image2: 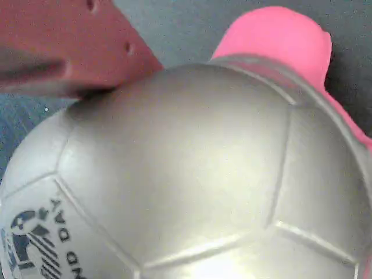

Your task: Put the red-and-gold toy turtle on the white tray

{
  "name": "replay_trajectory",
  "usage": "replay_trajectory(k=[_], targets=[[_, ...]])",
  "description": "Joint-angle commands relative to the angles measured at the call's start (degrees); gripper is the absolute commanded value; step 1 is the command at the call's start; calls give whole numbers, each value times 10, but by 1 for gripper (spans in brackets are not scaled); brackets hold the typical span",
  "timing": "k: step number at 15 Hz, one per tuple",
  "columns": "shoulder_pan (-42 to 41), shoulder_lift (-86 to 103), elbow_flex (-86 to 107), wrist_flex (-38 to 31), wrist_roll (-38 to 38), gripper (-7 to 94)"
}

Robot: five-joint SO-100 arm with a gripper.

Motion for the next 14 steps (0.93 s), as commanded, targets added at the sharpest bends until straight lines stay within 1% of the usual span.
replay_trajectory(k=[1, 3, 4, 5, 7, 11, 14], targets=[[-2, 12, -4, -4, -209, 0], [-12, 11, -18, 4, -178, 0], [-21, 11, -32, 19, -156, 0], [-37, 10, -56, 50, -124, 0], [-77, 6, -144, 154, -39, 0], [-159, 8, -247, 257, 132, 0], [-221, 6, -335, 340, 284, 0]])
